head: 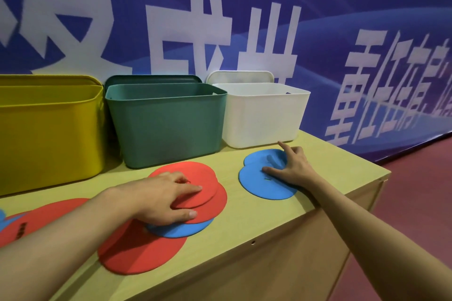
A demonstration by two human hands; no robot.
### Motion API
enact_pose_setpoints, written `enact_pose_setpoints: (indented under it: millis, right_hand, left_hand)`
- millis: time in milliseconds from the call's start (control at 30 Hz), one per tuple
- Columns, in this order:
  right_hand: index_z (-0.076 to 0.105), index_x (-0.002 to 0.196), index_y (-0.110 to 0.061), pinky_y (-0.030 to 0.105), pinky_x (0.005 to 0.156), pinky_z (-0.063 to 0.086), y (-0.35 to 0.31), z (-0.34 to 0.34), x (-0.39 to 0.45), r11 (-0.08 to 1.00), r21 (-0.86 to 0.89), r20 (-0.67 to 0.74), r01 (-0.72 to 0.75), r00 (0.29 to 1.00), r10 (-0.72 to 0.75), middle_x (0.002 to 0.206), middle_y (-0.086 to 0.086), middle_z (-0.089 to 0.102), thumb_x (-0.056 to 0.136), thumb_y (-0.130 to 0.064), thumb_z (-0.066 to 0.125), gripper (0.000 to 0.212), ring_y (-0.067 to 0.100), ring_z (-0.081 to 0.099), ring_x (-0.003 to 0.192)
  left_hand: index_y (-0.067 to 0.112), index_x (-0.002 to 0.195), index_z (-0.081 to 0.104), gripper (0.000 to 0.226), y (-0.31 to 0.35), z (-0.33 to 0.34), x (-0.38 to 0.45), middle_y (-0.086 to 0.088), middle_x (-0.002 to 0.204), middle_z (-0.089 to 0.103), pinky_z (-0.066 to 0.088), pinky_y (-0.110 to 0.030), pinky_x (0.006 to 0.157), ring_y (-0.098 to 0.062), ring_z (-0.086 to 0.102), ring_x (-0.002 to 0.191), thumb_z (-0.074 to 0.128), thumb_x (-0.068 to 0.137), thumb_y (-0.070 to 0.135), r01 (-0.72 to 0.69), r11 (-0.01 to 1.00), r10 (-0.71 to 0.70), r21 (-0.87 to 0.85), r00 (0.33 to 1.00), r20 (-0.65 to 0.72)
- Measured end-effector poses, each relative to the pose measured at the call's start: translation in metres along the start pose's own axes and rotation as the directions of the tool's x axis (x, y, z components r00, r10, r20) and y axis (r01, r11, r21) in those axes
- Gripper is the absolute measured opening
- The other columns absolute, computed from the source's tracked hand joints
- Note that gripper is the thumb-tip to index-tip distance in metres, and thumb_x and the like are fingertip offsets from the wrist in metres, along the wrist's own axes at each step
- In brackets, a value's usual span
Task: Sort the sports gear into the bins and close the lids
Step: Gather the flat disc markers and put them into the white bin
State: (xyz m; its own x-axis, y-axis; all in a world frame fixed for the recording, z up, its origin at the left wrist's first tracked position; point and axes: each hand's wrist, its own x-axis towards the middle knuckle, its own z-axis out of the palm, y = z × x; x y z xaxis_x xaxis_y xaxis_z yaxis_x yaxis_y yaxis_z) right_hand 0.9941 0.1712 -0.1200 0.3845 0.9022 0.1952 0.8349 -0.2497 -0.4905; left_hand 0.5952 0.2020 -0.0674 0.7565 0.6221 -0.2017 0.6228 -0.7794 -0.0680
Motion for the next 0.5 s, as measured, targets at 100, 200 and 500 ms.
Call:
enact_pose_setpoints:
  millis: [100, 200, 500]
  right_hand:
    - [0.018, 0.159, -0.04, 0.056, 0.114, 0.038, 0.002, 0.001, -0.003, 0.998, 0.049, -0.038, 0.048, 0.998, -0.046, 0.142, 0.001, 0.03, 0.064, -0.083, 0.073, 0.118, 0.023, 0.043, 0.134]
    - [0.013, 0.161, -0.038, 0.057, 0.115, 0.036, 0.001, 0.002, -0.004, 0.998, 0.045, -0.037, 0.051, 0.998, -0.049, 0.146, 0.002, 0.028, 0.067, -0.081, 0.073, 0.12, 0.025, 0.041, 0.137]
    - [0.019, 0.16, -0.039, 0.046, 0.112, 0.031, -0.002, 0.001, -0.01, 0.991, 0.011, -0.123, 0.133, 0.984, -0.131, 0.149, -0.003, 0.033, 0.072, -0.072, 0.077, 0.11, 0.02, 0.042, 0.134]
  left_hand:
    - [0.047, 0.145, 0.032, 0.064, 0.012, -0.003, 0.008, 0.001, 0.139, 0.048, 0.045, -0.041, 0.106, -0.022, 0.052, 0.125, 0.033, 0.091, 0.081, 0.035, 0.992, -0.027, 0.117, 0.997, -0.067]
    - [0.041, 0.139, 0.03, 0.061, 0.021, -0.006, 0.015, -0.003, 0.133, 0.048, 0.046, -0.042, 0.099, -0.025, 0.052, 0.117, 0.031, 0.092, 0.08, 0.08, 0.981, -0.067, 0.177, 0.994, -0.081]
    - [0.061, 0.148, 0.021, 0.064, 0.02, -0.001, 0.029, -0.003, 0.147, 0.038, 0.043, -0.047, 0.108, -0.029, 0.051, 0.126, 0.03, 0.089, 0.084, 0.109, 0.992, -0.105, 0.069, 0.993, -0.054]
